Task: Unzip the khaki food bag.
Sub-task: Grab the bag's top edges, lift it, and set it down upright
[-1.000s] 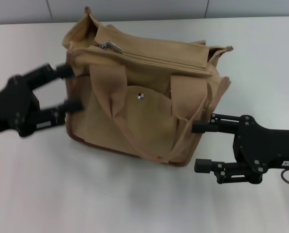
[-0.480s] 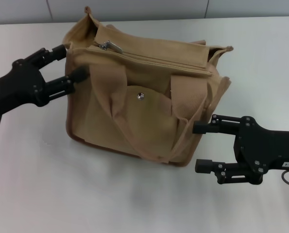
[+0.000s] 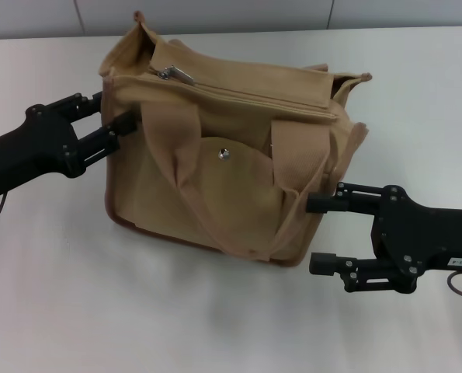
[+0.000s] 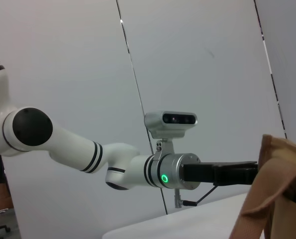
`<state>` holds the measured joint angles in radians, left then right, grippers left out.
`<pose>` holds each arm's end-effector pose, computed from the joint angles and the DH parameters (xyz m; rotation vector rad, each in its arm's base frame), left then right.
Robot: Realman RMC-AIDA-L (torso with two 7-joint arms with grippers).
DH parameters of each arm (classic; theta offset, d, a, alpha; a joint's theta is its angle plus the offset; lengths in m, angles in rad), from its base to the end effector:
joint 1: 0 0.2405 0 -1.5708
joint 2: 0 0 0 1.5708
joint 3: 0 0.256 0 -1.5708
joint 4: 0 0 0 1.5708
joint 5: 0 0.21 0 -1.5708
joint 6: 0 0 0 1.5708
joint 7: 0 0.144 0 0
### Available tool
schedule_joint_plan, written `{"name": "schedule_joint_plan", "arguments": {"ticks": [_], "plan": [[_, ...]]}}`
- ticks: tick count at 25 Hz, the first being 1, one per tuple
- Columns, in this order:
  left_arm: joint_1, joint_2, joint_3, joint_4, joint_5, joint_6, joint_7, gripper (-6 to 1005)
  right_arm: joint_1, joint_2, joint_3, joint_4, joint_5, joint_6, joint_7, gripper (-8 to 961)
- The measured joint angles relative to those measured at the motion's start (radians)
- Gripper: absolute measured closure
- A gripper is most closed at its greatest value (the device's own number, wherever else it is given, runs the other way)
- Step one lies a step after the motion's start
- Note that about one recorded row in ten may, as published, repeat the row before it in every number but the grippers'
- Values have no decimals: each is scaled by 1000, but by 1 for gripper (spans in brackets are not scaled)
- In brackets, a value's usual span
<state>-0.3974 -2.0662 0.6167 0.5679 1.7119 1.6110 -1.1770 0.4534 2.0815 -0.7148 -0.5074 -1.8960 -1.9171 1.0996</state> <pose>-0.2875 0.3049 0.0259 -2.4118 -0.5533 -1.0039 0.2501 0.2592 -0.0105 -2.8727 0.3464 1.1724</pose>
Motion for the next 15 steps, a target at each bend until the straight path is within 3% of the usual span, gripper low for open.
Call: {"name": "schedule_joint_plan", "arguments": {"ticks": [10, 15], "plan": [[10, 0, 19, -8, 0, 10, 50, 603, 7, 0, 0, 11, 0, 11, 0, 184], [10, 1, 25, -8, -2, 10, 50, 860, 5, 0, 0, 13, 0, 13, 0, 184]]}}
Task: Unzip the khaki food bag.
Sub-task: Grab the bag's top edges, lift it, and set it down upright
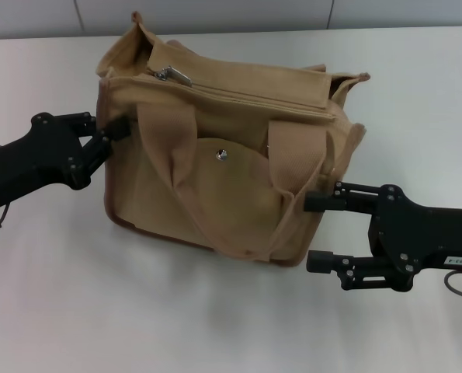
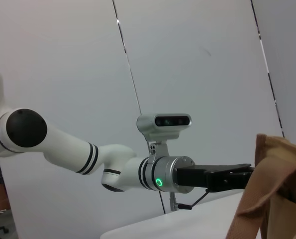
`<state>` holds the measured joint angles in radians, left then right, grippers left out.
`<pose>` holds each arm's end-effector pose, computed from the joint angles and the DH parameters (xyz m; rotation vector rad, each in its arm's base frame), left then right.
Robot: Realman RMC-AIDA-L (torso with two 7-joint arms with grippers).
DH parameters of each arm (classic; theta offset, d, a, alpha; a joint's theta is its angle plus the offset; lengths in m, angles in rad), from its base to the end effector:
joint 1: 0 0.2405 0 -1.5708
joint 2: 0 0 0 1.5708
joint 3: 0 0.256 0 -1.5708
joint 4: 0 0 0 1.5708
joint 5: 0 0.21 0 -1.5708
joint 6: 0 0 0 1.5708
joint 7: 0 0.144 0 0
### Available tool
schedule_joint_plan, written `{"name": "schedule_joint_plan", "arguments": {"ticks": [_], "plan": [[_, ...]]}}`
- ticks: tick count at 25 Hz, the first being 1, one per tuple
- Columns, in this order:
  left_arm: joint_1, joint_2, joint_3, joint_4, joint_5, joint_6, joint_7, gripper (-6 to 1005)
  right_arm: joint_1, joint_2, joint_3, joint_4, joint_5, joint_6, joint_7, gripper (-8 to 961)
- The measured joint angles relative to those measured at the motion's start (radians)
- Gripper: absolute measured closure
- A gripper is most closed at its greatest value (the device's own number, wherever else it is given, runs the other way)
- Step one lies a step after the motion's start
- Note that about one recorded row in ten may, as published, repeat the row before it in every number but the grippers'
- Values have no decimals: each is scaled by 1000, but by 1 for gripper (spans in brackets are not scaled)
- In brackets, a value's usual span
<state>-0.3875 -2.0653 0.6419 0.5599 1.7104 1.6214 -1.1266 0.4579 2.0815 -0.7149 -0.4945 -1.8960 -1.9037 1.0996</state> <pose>-0.2881 0.2994 0.0213 -2.4401 -0.5005 -0.9871 0.2502 0.2604 -0.0128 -2.8688 0.3621 1.1688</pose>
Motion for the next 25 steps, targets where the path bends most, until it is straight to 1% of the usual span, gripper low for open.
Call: {"name": "schedule_joint_plan", "arguments": {"ticks": [6, 12, 16, 21, 25], "plan": [[-2, 1, -6, 1, -4, 16, 3, 916, -5, 0, 0, 1, 0, 6, 0, 184], [-16, 4, -11, 8, -40, 32, 42, 915, -7, 0, 0, 2, 0, 7, 0, 184], [-45, 17, -11, 11, -65, 36, 49, 914, -4, 0, 0, 11, 0, 7, -4, 185], [-110, 43, -15, 41, -87, 25, 57, 913, 21, 1, 0, 67, 11, 1, -40, 185], [-140, 58, -16, 87, -129, 34, 57, 912, 17, 2, 0, 86, 93, 0, -41, 185]]}}
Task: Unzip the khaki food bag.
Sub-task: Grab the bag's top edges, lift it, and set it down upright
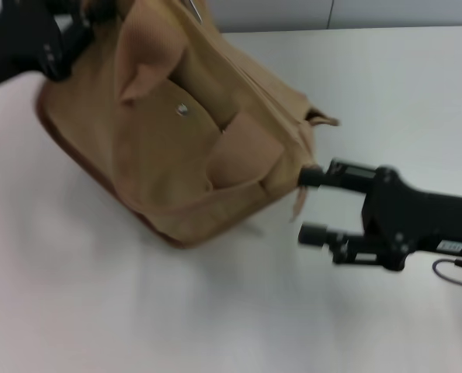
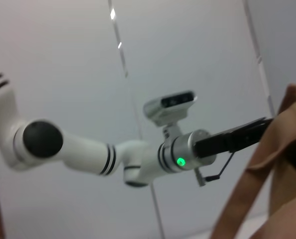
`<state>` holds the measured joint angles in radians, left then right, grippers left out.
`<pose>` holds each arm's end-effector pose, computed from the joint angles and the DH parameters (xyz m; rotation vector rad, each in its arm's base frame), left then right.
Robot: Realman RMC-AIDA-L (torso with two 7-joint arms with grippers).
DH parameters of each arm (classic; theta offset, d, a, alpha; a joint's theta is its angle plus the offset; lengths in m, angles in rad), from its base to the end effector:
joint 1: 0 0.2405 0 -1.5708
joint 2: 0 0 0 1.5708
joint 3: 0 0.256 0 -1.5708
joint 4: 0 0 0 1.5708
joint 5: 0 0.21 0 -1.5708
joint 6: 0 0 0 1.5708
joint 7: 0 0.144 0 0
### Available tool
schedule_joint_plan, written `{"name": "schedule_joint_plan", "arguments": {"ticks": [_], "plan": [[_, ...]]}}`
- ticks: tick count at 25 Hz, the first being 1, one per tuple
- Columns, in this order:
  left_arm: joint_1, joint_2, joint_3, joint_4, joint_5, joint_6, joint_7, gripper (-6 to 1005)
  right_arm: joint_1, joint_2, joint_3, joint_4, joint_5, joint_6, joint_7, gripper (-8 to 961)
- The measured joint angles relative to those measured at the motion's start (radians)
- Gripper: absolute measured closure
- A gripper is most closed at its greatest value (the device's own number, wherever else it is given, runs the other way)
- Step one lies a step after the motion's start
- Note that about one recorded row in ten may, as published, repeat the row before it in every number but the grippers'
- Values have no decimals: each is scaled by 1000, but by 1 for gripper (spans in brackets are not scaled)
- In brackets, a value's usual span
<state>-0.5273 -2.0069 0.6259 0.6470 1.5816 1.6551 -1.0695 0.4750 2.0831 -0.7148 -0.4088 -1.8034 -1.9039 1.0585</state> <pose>-0.2359 0.3519 0.0758 -2.3649 -0.0898 -1.0490 0.2415 0.2631 -0.0164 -2.7703 0.3611 1.3108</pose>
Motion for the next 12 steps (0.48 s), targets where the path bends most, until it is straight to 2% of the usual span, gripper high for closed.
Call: {"name": "schedule_joint_plan", "arguments": {"ticks": [4, 7, 10, 12], "plan": [[-6, -4, 2, 59, -25, 22, 7, 911, -36, -2, 0, 20, 145, 0, 0, 185], [4, -30, 24, 70, -23, 51, 75, 911, -67, -2, 0, 37, 246, 6, 0, 185], [25, -61, 107, 45, -5, 40, 165, 910, -82, -2, 23, 64, 299, 9, 0, 185], [26, -64, 180, -15, -5, 21, 217, 910, -91, -2, 59, 69, 303, 23, 0, 185]]}}
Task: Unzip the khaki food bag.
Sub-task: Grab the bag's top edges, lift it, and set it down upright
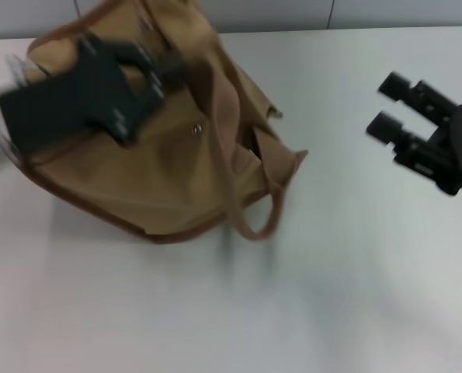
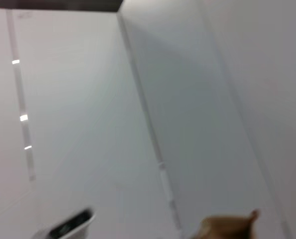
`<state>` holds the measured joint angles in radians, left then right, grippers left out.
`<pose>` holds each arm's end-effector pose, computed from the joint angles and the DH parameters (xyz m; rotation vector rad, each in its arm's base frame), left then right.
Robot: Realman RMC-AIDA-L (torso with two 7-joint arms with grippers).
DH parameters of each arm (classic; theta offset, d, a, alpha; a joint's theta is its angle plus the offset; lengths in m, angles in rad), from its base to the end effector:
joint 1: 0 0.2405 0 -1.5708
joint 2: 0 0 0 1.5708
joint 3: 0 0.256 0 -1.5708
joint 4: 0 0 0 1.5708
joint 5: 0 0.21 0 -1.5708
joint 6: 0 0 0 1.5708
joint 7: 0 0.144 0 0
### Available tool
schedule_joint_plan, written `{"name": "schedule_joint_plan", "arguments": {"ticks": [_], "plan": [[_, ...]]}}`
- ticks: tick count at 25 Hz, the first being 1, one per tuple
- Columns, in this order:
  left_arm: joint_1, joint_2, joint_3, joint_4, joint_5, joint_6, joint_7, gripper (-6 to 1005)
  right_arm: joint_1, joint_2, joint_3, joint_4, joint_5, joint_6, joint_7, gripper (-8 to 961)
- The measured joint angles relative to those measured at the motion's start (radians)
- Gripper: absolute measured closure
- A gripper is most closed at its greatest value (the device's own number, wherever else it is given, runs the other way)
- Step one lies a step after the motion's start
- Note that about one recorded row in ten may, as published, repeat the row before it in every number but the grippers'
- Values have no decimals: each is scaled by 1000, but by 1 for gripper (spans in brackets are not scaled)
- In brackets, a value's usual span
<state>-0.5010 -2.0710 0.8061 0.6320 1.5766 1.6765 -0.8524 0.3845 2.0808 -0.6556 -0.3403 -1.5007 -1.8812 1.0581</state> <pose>-0.2210 0.3282 0.0209 -2.4954 0.1571 -1.0244 0.2611 0.2650 0.0125 -2.3063 0.4853 1.4995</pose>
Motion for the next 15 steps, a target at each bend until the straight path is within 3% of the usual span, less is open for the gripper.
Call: {"name": "schedule_joint_plan", "arguments": {"ticks": [6, 15], "plan": [[-46, -2, 41, -163, -7, -17, 98, 908, -28, -1, 94, 3, 0, 41, -100, 185], [-138, -8, 55, -293, -21, -6, 103, 906, -32, 1, 115, 38, 2, 149, -352, 185]]}}
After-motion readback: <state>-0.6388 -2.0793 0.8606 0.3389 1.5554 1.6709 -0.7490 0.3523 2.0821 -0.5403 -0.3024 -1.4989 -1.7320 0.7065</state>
